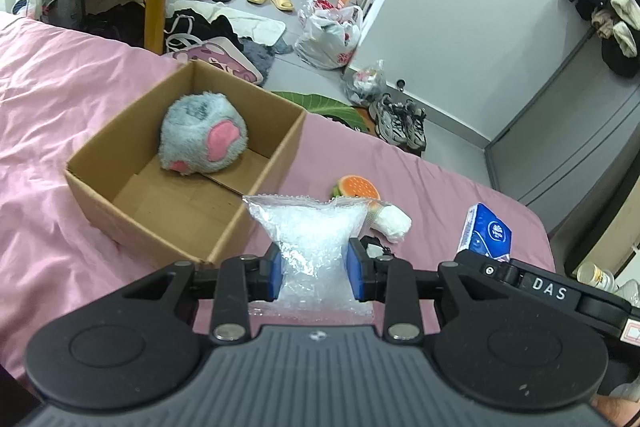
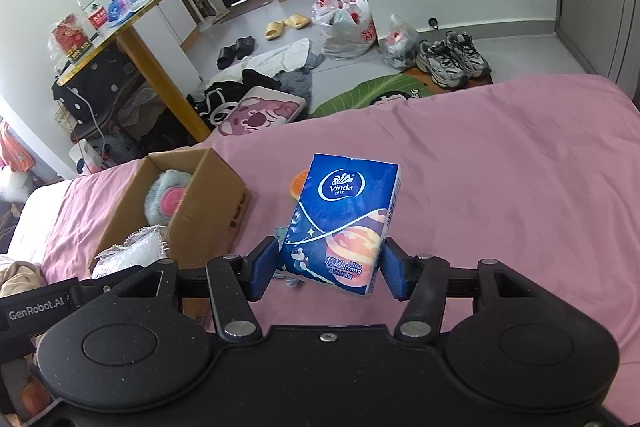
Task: Organize soft objects
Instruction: 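Lift the tissue pack with the right gripper while left gripper grasps the filling bag, then lower the filling bag into the box and open the left gripper while right gripper sets the tissue pack down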
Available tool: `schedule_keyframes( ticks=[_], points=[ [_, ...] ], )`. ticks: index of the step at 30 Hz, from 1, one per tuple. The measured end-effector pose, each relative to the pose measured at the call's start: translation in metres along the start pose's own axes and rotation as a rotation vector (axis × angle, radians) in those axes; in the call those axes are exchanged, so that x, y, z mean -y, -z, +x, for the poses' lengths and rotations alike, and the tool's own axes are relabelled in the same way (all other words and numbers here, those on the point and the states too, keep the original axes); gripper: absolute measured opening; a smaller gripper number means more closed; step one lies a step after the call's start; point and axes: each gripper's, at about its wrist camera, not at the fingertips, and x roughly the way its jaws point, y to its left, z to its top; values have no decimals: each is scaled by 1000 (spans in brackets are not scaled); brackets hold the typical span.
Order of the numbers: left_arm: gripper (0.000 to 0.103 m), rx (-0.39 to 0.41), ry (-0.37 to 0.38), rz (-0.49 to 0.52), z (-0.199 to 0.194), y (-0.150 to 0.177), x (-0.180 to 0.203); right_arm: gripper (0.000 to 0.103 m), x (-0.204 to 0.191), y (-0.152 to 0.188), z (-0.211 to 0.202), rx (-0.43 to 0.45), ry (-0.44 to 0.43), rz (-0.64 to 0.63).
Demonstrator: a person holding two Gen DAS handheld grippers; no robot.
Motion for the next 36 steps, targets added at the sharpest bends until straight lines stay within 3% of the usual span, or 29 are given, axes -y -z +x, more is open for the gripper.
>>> schedule_keyframes(
  ticks=[26,32,36],
  points=[
    [31,81,-84,-129,-13,-29,-63,54,-76,-6,10,3,-62,-79],
    [31,93,-113,-168,-8,-35,-76,32,-89,-9,20,-7,-87,-100],
    [31,86,-130,-190,-2,-37,-83,29,-87,-11,29,-31,-94,-88]
  ],
)
